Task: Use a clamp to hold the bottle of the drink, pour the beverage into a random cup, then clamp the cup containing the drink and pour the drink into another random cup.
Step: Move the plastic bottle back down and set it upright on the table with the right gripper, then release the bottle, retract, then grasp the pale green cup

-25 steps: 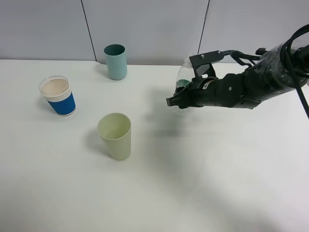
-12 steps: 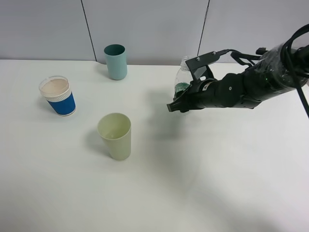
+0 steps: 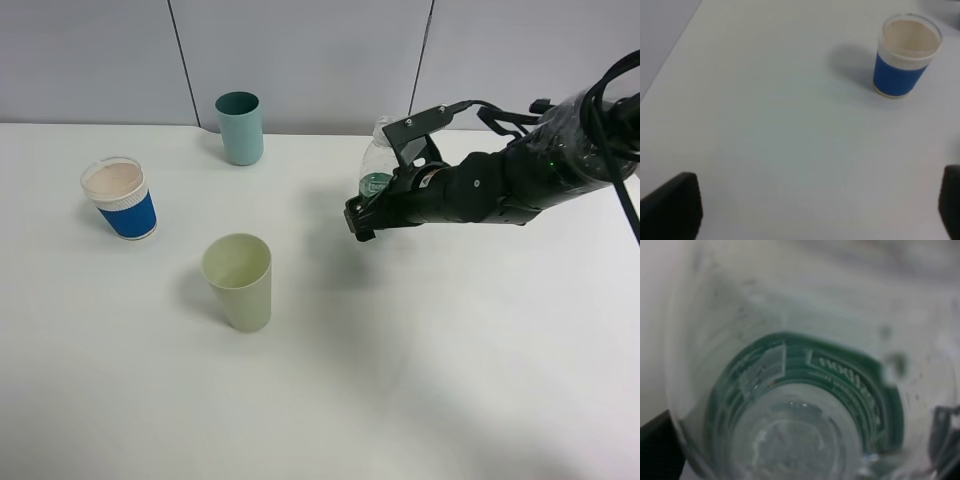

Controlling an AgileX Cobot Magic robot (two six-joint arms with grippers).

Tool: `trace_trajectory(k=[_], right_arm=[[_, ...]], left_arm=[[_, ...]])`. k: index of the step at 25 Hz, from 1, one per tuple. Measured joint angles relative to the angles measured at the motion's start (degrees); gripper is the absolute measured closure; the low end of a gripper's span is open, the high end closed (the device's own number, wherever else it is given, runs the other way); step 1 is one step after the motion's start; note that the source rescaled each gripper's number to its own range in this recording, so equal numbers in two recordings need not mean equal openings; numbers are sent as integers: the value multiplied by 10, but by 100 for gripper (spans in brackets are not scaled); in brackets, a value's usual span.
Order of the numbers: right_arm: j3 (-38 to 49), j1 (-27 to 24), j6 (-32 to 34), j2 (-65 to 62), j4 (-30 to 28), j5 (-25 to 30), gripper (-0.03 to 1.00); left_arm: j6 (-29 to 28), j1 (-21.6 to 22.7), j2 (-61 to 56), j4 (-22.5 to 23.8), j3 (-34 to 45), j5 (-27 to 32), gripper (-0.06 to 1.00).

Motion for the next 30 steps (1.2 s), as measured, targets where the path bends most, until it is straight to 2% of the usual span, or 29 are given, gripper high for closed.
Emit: trace_trajectory(k=[17, 25, 30], right_arm=[[0, 0, 0, -179, -1, 31, -2], [1, -4, 0, -273, -34, 44, -2], [1, -37, 17, -336, -82, 56, -2]], left_arm=[[0, 0, 0, 0, 0, 0, 8], [0, 0, 0, 0, 0, 0, 8], [0, 0, 0, 0, 0, 0, 8]])
